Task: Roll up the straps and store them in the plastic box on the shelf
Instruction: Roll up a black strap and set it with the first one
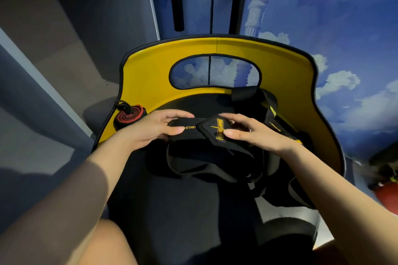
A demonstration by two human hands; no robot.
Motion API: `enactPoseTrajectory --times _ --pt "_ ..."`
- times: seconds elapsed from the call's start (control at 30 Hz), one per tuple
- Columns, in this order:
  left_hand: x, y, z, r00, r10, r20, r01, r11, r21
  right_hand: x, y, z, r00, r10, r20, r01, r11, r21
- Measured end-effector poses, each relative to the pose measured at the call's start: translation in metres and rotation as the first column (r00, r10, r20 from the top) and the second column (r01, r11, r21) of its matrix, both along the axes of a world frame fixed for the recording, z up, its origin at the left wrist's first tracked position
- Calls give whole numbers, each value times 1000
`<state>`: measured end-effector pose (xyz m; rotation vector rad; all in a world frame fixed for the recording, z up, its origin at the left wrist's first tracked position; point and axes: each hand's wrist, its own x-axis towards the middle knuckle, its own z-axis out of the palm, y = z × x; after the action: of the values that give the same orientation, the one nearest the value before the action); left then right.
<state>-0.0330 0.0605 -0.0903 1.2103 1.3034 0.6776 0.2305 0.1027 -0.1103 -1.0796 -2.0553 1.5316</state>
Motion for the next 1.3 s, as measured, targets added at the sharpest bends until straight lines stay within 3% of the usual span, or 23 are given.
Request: enactPoseTrajectory --times 0.13,0.23,0.37,0.4,0.47,0.53,0.57,0.7,0.73,0.8,0.83,0.87,1.03,1.1,1.13,1.2,1.27,1.3 --pt "8 8 -2 966 205 157 -209 978 7 -11 -4 -5 996 -67 -58 67 998 -4" --pt "17 13 -4 895 347 281 -348 936 -46 -16 -5 -11 998 -56 19 53 990 130" --pt "25 13 -5 792 433 430 -435 895 -100 -21 0 -19 980 -199 18 190 957 221" --pt "25 13 -6 830 419 369 -426 902 -67 -23 1 -20 971 -239 -23 239 953 187" --pt "25 10 -10 938 338 75 -343 936 80 -28 1 -18 937 -332 -108 334 943 0" --pt "25 11 -19 920 297 -256 -235 940 248 -31 1 -16 916 -390 -99 368 911 -186" --pt "25 11 -22 894 297 -336 -204 936 287 -32 1 -16 914 -397 -89 366 898 -246" --pt "37 11 -26 913 200 -355 -109 960 259 -37 -1 -19 900 -406 -159 310 852 -422" --pt "39 12 -26 865 162 -475 -30 961 274 -38 -1 -19 897 -410 -168 301 842 -447" --pt "39 15 -27 570 107 -815 186 949 255 -39 0 -20 880 -440 -179 308 815 -491" --pt "37 15 -26 422 82 -903 249 947 202 -39 1 -22 875 -453 -173 317 805 -502" --pt "34 16 -25 333 47 -942 270 952 143 -39 4 -24 872 -462 -159 331 798 -504" --pt "30 11 -13 199 -49 -979 316 949 17 -38 14 -28 845 -534 -40 468 772 -430" --pt "29 12 -13 225 -138 -965 317 946 -62 -40 18 -31 840 -542 -15 495 779 -385" --pt "29 13 -15 278 -194 -941 300 948 -107 -42 21 -32 838 -546 -7 504 777 -376" --pt "27 19 -21 522 -236 -819 217 966 -140 -47 23 -36 832 -555 -6 512 770 -380" --pt "26 27 -29 833 -142 -535 61 984 -167 -52 27 -41 826 -564 -3 519 762 -386" --pt "28 30 -33 928 -65 -367 -12 979 -203 -54 30 -45 824 -566 -8 518 760 -391"
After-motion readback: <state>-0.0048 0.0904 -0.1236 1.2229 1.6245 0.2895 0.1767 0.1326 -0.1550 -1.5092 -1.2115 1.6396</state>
